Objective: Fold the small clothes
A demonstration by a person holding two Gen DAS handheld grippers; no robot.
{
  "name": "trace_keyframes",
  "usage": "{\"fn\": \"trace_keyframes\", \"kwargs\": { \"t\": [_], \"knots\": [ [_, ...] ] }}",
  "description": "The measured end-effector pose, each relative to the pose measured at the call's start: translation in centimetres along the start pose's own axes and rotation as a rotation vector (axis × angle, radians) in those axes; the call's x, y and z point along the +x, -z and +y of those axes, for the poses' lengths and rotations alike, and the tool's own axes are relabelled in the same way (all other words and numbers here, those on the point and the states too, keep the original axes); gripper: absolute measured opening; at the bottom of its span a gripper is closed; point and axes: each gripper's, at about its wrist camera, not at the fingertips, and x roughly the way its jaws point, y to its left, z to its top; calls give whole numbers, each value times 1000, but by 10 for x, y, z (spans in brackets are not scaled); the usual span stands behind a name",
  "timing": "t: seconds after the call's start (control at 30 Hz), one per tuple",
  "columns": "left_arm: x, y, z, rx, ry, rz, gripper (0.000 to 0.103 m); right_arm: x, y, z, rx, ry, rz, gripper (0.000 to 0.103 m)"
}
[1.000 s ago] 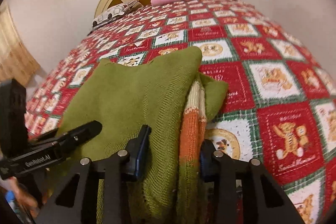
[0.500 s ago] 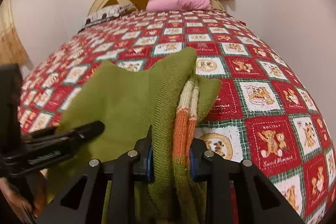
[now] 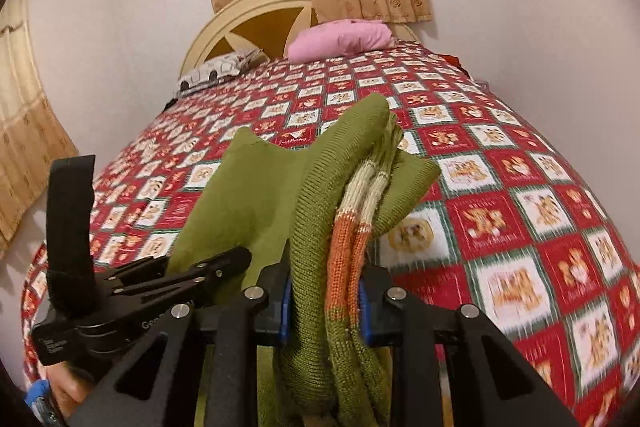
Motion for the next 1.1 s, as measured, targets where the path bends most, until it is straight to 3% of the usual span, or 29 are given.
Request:
{"fn": "trace_keyframes", "kwargs": {
  "t": [0.3,0.77,1.1],
  "knots": [
    [-25,30,-33,61,57,17,41,-67,38,-9,51,45,-32,25],
    [-47,71,-72,122,88,34,41,-118,77,-22,66,95,-49,25],
    [-51,82,-136,207,156,25,41,-170,89,-58,87,177,-101,25]
  ]
}}
